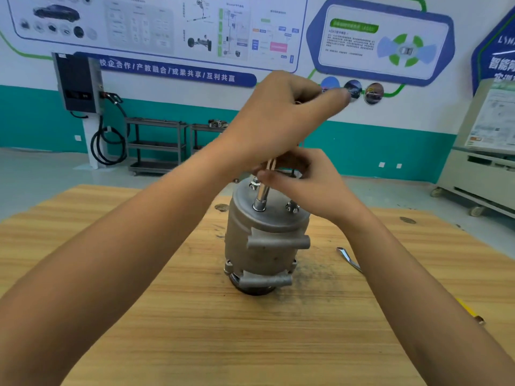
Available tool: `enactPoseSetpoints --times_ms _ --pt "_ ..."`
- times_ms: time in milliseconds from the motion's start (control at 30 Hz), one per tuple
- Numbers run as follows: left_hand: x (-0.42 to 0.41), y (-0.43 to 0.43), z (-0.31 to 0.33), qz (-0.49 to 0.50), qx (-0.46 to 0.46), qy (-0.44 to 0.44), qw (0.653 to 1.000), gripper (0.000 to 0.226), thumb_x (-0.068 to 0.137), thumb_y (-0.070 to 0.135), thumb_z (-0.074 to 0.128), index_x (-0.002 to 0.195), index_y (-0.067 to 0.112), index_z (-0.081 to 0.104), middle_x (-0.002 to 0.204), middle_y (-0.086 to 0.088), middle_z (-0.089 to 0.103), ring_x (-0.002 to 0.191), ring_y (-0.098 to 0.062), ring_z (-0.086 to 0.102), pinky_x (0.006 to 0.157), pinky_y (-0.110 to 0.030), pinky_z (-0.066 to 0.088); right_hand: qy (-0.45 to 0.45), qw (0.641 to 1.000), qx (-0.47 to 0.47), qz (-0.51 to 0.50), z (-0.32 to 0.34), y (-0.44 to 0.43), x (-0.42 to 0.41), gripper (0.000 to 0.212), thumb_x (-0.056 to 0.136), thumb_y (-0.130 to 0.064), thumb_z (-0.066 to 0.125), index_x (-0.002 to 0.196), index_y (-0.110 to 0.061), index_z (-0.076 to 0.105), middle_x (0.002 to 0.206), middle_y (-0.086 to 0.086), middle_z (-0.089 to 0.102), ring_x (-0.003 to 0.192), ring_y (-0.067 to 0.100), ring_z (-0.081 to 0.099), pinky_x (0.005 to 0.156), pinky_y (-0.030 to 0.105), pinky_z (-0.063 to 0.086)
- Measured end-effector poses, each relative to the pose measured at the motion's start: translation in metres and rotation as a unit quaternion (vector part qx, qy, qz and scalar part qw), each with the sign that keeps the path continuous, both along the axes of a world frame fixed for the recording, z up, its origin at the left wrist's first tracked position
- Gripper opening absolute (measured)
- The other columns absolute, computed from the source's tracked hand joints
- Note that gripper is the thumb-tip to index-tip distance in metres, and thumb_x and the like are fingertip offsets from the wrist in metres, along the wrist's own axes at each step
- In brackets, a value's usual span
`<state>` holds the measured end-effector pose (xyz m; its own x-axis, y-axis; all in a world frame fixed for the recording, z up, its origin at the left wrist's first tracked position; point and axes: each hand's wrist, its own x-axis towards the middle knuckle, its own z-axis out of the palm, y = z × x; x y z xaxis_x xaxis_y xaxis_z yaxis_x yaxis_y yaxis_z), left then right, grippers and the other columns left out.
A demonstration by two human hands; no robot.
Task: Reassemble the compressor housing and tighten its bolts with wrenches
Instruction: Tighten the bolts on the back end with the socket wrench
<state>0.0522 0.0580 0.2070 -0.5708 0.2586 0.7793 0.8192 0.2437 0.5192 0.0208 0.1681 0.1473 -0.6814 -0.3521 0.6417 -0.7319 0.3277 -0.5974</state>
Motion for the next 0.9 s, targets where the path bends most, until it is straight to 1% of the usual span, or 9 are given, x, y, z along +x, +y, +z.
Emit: enactPoseSetpoints --times_ms 67,133,233,333,467,567,667,800,900 --pt "-0.006 -0.002 0.002 -0.143 0.027 -0.088 0.985 0.051 0.089 0.021 0.055 0.039 0.021 0.044 0.041 0.004 0.035 0.045 -0.012 0.037 0.052 -0.019 0.034 -0.044 0.999 -0.008 0.020 0.002 0.001 0.002 0.020 0.088 -0.005 0.059 0.098 -0.022 0.062 0.090 -0.009 0.070 0.095 0.001 0.065 0.089 0.017 0.048" --pt "-0.013 -0.005 0.002 -0.240 0.071 -0.141 0.958 0.054 0.095 0.017 0.047 0.041 0.022 0.050 0.041 0.005 0.043 0.047 -0.013 0.047 0.056 -0.021 0.040 -0.053 0.998 0.003 0.027 0.004 0.005 0.003 0.020 0.092 -0.006 0.054 0.098 -0.024 0.061 0.086 -0.013 0.071 0.094 -0.001 0.065 0.087 0.015 0.047" --pt "-0.020 -0.005 0.002 -0.179 0.068 -0.131 0.973 0.036 0.099 0.026 0.042 0.070 0.015 0.060 0.058 0.004 0.062 0.060 -0.015 0.065 0.065 -0.029 0.050 -0.040 0.999 0.003 0.014 0.002 0.011 0.007 0.017 0.092 -0.007 0.056 0.087 -0.022 0.062 0.072 -0.019 0.069 0.082 -0.005 0.066 0.079 0.011 0.049" --pt "-0.021 -0.002 0.002 -0.045 0.067 -0.111 0.991 0.034 0.098 0.034 0.045 0.074 0.012 0.056 0.052 0.002 0.061 0.052 -0.015 0.065 0.049 -0.021 0.049 0.010 0.999 -0.023 -0.048 -0.002 0.011 0.010 0.015 0.087 -0.011 0.064 0.076 -0.021 0.064 0.069 -0.013 0.069 0.076 0.003 0.068 0.078 0.021 0.054" --pt "-0.025 0.005 0.003 -0.084 0.125 -0.229 0.962 0.041 0.099 0.038 0.040 0.074 0.009 0.055 0.040 0.004 0.048 0.035 -0.011 0.048 0.040 -0.016 0.040 0.050 0.995 0.000 -0.082 -0.002 0.009 0.014 0.005 0.085 -0.019 0.067 0.081 -0.017 0.069 0.076 -0.006 0.069 0.079 0.002 0.066 0.074 0.017 0.050" --pt "-0.025 0.005 0.008 -0.143 0.031 -0.330 0.932 0.037 0.100 0.032 0.035 0.080 0.011 0.057 0.035 0.009 0.032 0.028 -0.004 0.028 0.034 -0.014 0.026 0.018 0.997 0.060 -0.051 -0.004 0.010 0.017 0.013 0.092 -0.012 0.056 0.095 -0.016 0.068 0.090 -0.008 0.069 0.093 0.001 0.063 0.086 0.019 0.047" --pt "-0.022 -0.001 0.013 -0.079 -0.033 -0.270 0.959 0.038 0.099 0.035 0.039 0.081 0.009 0.060 0.035 0.008 0.036 0.029 -0.007 0.032 0.038 -0.014 0.032 0.025 0.998 0.051 -0.041 -0.010 0.008 0.017 0.018 0.093 -0.006 0.053 0.097 -0.018 0.064 0.094 -0.003 0.070 0.099 0.008 0.063 0.092 0.028 0.047" --pt "-0.007 -0.003 0.013 0.055 0.000 -0.095 0.994 0.044 0.099 0.038 0.040 0.072 0.008 0.059 0.044 0.002 0.055 0.040 -0.013 0.055 0.046 -0.020 0.046 0.012 0.999 0.024 -0.018 -0.014 0.008 0.015 0.021 0.093 -0.008 0.055 0.093 -0.028 0.059 0.091 -0.015 0.066 0.096 0.000 0.062 0.088 0.016 0.045" --pt "0.008 0.005 -0.004 0.085 0.007 0.000 0.996 0.045 0.097 0.037 0.042 0.060 0.014 0.052 0.050 0.002 0.052 0.052 -0.016 0.058 0.056 -0.026 0.044 0.053 0.997 0.025 -0.051 -0.020 0.006 0.014 0.011 0.092 -0.015 0.058 0.093 -0.025 0.054 0.088 -0.020 0.061 0.086 -0.013 0.055 0.076 0.005 0.040"
